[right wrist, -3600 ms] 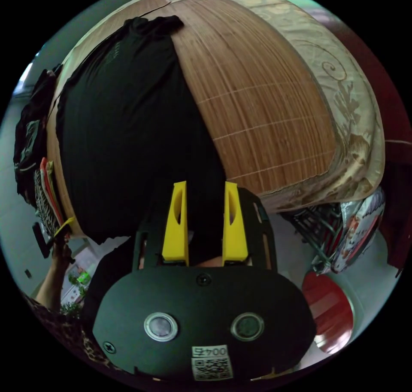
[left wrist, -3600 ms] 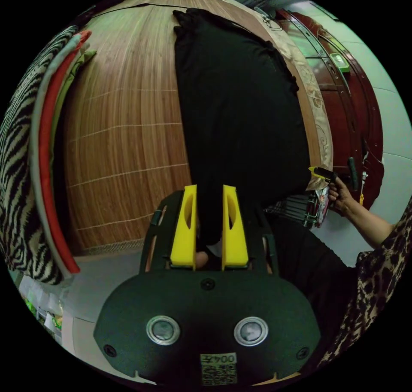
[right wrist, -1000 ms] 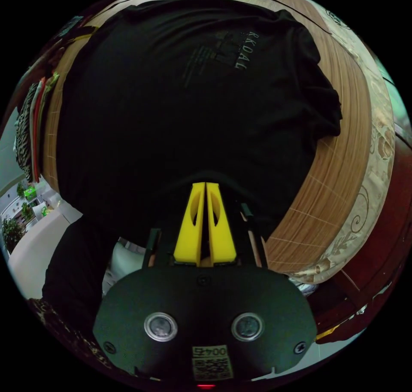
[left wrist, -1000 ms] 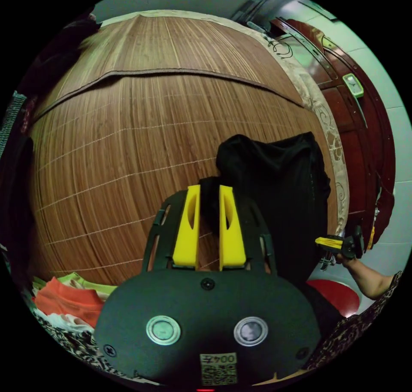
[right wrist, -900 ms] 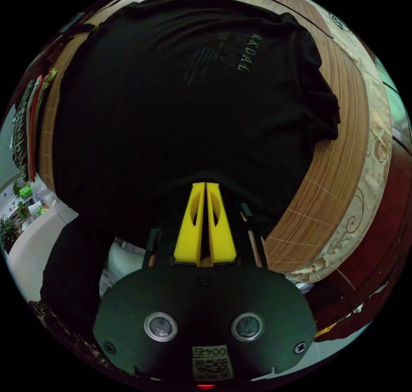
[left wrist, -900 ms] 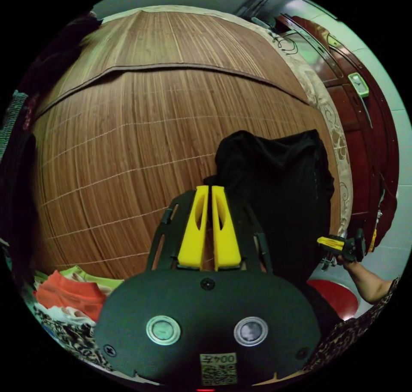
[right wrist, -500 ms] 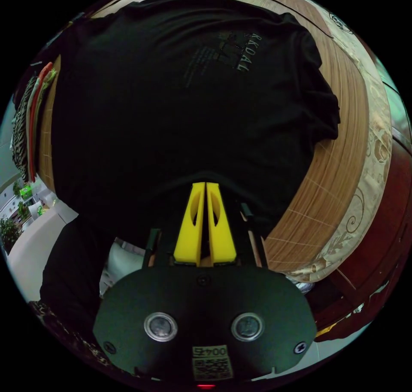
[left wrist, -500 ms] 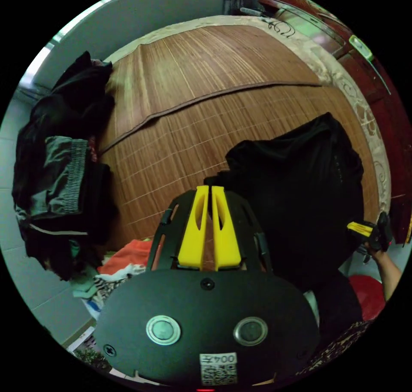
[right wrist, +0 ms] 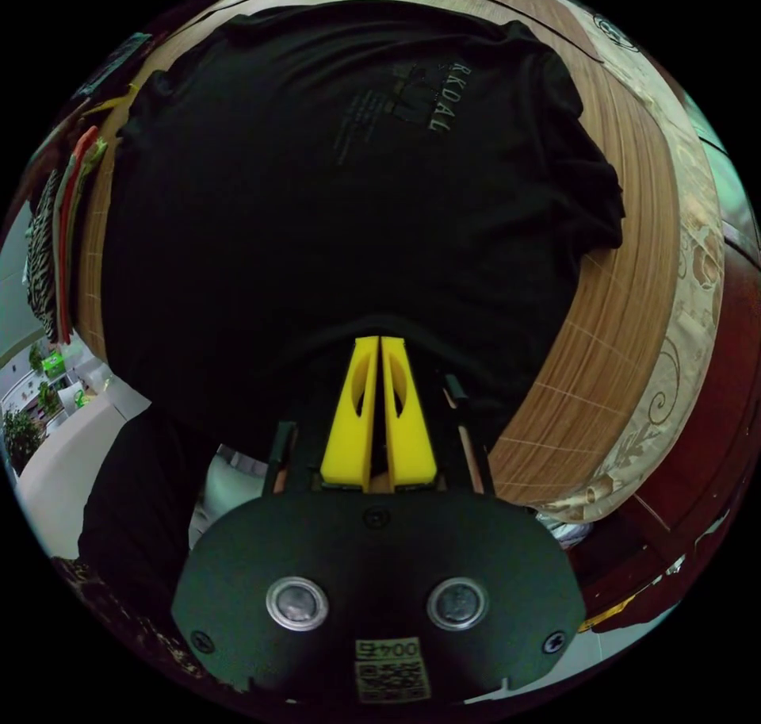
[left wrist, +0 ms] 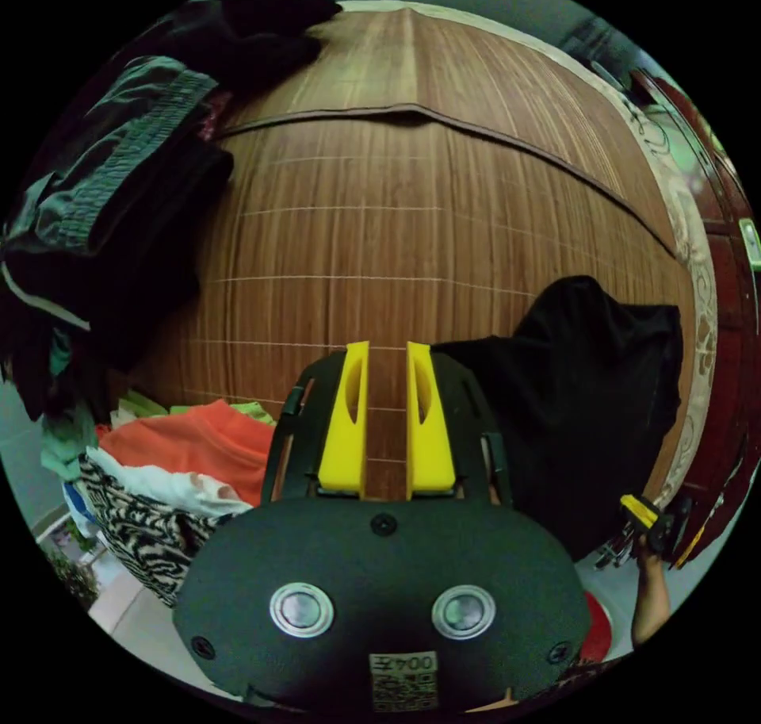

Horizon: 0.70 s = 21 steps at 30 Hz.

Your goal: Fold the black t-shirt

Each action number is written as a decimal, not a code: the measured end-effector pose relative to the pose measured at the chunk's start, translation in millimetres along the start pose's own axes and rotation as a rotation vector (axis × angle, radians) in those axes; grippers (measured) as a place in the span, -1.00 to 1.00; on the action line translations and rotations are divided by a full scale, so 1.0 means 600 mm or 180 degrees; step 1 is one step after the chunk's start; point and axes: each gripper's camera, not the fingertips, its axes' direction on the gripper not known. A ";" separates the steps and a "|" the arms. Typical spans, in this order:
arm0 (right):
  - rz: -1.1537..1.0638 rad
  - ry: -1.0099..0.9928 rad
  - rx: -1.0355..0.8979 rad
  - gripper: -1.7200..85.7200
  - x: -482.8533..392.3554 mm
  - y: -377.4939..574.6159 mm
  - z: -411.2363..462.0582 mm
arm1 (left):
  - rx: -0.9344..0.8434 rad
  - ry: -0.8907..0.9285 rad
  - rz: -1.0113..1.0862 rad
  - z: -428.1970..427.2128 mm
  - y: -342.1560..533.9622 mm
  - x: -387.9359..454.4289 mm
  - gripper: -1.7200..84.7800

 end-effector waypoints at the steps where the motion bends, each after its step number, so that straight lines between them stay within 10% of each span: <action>1: 0.0003 0.0009 0.0034 -0.97 -0.005 -0.001 -0.003 | 0.0095 -0.0021 -0.0164 -0.010 0.007 -0.009 -0.84; 5: 0.0001 -0.0087 0.0168 -0.97 -0.012 0.000 -0.021 | 0.0713 0.0138 -0.0279 -0.057 0.045 0.008 -0.90; 14: 0.0146 -0.1329 0.1592 -0.88 -0.021 -0.113 -0.189 | 0.0794 0.0393 0.1943 0.027 0.190 0.304 -0.95; 21: -0.0816 -0.0404 0.1923 -0.78 -0.192 -0.277 -0.252 | 0.1225 -0.0077 0.2169 0.091 0.270 0.335 -0.95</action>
